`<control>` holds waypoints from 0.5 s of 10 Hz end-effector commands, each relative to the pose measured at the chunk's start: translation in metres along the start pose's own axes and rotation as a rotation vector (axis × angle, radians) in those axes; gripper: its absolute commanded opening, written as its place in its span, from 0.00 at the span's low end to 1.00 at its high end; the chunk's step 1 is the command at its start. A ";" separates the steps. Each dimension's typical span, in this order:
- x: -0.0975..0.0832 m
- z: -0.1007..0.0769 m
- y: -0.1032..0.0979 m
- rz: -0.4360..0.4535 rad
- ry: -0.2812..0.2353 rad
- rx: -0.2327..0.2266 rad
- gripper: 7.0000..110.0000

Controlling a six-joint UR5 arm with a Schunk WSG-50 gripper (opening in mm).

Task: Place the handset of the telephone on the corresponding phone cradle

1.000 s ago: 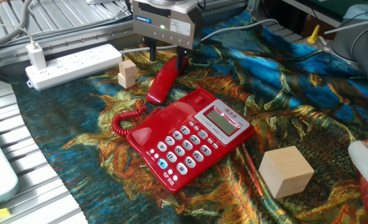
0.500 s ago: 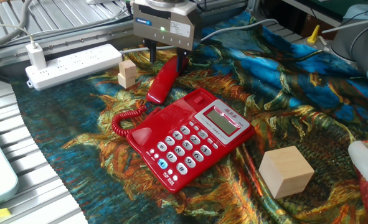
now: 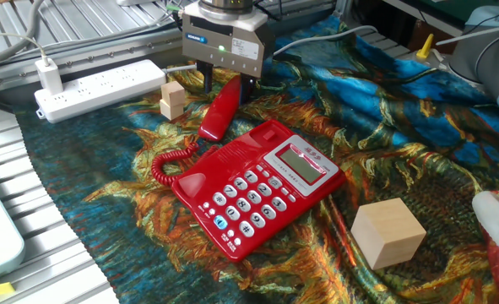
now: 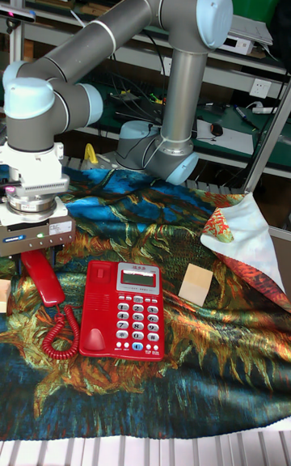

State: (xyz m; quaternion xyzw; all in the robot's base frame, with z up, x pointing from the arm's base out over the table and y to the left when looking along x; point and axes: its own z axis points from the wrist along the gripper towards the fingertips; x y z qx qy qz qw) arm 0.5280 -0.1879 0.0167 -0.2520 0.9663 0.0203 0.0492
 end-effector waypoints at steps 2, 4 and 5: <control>-0.007 0.008 0.000 0.008 -0.024 0.000 0.57; -0.008 0.009 0.001 0.010 -0.028 0.000 0.57; -0.008 0.010 0.001 0.010 -0.029 0.001 0.57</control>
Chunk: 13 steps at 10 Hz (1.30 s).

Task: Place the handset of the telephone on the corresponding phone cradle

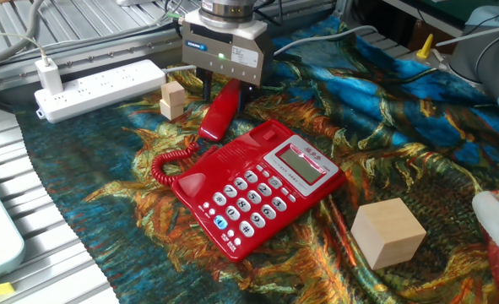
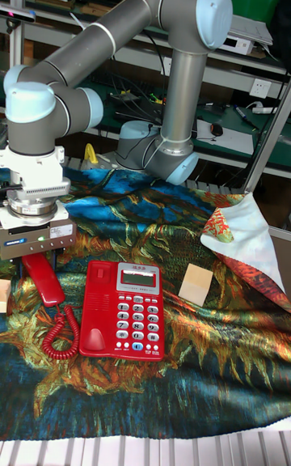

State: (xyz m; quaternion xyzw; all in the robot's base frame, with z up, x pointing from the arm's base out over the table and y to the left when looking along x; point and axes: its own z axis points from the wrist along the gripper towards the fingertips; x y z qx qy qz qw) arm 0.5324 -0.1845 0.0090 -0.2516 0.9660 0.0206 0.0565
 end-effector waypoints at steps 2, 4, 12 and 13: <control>-0.004 0.004 0.000 0.009 -0.018 -0.002 0.57; -0.005 0.005 0.001 0.026 -0.020 -0.002 0.57; 0.000 0.005 0.001 0.070 0.000 -0.001 0.00; 0.000 0.005 0.001 0.077 0.003 -0.002 0.00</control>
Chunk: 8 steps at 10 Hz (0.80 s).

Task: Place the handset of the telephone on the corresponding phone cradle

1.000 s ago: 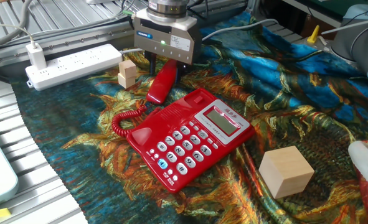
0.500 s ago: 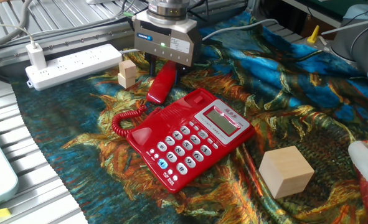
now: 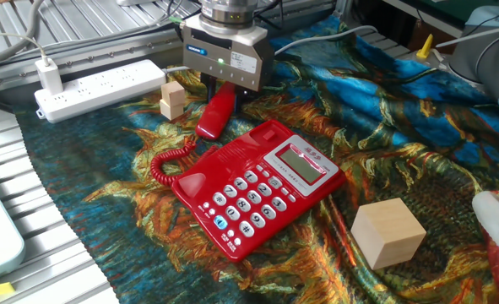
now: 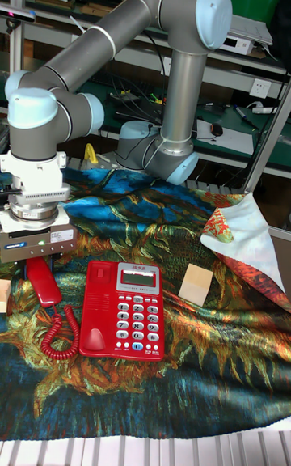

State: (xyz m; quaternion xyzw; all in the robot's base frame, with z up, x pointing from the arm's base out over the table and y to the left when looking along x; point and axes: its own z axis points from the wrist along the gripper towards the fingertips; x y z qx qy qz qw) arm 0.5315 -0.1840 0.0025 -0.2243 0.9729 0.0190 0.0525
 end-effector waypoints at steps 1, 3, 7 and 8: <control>-0.001 -0.002 0.000 0.038 -0.003 -0.008 0.00; -0.001 -0.007 -0.001 0.060 0.003 -0.014 0.00; 0.002 -0.013 -0.003 0.115 0.022 -0.013 0.00; 0.002 -0.016 -0.002 0.125 0.028 -0.013 0.00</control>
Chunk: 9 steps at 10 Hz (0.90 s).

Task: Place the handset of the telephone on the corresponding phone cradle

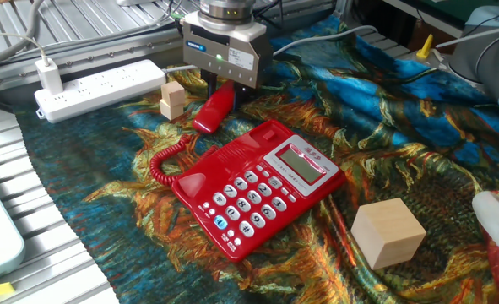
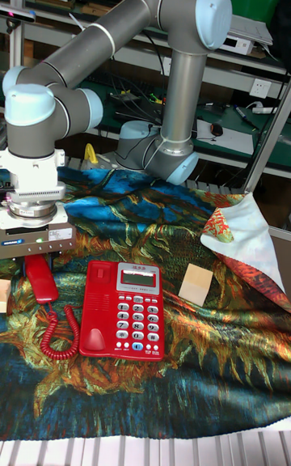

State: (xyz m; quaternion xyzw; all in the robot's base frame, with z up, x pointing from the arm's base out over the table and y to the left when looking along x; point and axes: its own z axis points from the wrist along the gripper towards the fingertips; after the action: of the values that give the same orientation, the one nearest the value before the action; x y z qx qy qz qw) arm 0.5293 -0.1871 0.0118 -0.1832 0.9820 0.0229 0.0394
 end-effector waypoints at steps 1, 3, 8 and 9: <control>-0.001 -0.009 0.002 0.045 0.007 -0.008 0.00; -0.001 -0.012 0.003 0.051 0.010 -0.008 0.00; -0.004 -0.016 0.003 0.048 -0.003 -0.014 0.00; -0.004 -0.018 0.003 0.048 -0.005 -0.014 0.00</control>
State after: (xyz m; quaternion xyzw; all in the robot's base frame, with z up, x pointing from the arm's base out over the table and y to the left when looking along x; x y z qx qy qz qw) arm 0.5285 -0.1850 0.0251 -0.1635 0.9856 0.0257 0.0336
